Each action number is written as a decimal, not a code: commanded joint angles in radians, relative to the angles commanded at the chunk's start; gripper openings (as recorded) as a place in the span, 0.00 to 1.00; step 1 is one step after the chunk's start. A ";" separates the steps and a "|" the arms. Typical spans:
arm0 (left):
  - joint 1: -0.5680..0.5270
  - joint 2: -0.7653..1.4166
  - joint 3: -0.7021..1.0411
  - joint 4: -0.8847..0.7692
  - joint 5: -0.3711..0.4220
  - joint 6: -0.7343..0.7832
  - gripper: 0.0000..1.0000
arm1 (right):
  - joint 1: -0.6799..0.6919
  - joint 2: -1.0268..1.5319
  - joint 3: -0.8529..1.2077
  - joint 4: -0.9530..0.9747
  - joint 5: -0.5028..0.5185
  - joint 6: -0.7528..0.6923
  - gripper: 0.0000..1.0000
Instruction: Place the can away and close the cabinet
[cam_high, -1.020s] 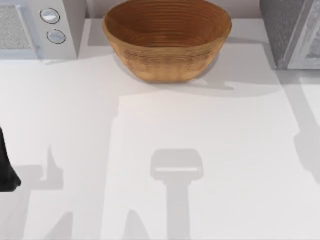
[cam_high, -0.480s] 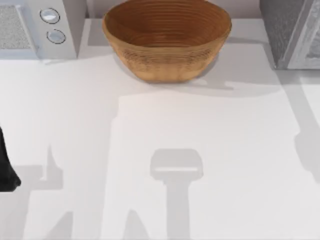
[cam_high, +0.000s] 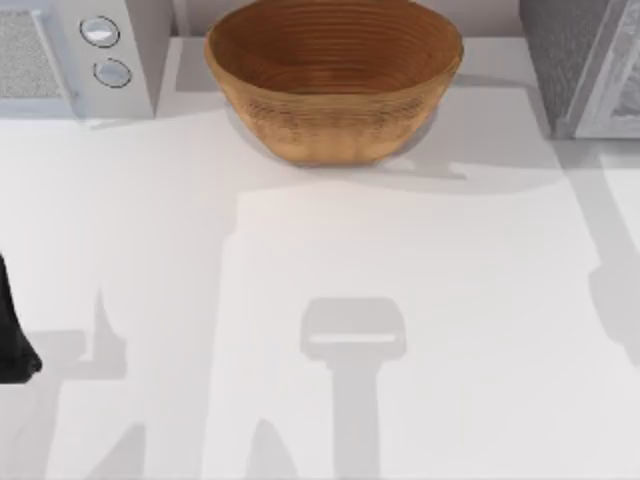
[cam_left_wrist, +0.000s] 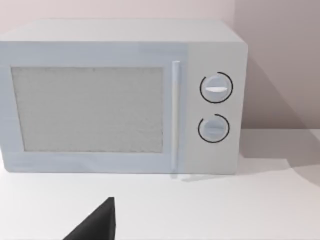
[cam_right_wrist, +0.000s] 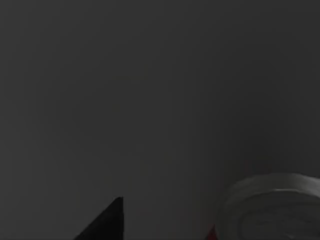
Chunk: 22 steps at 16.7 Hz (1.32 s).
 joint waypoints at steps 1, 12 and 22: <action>0.000 0.000 0.000 0.000 0.000 0.000 1.00 | 0.000 0.000 0.000 0.000 0.000 0.000 1.00; 0.000 0.000 0.000 0.000 0.000 0.000 1.00 | -0.012 -0.345 -0.369 0.157 -0.056 -0.037 1.00; 0.000 0.000 0.000 0.000 0.000 0.000 1.00 | -0.061 -1.290 -1.670 0.478 -0.129 -0.070 1.00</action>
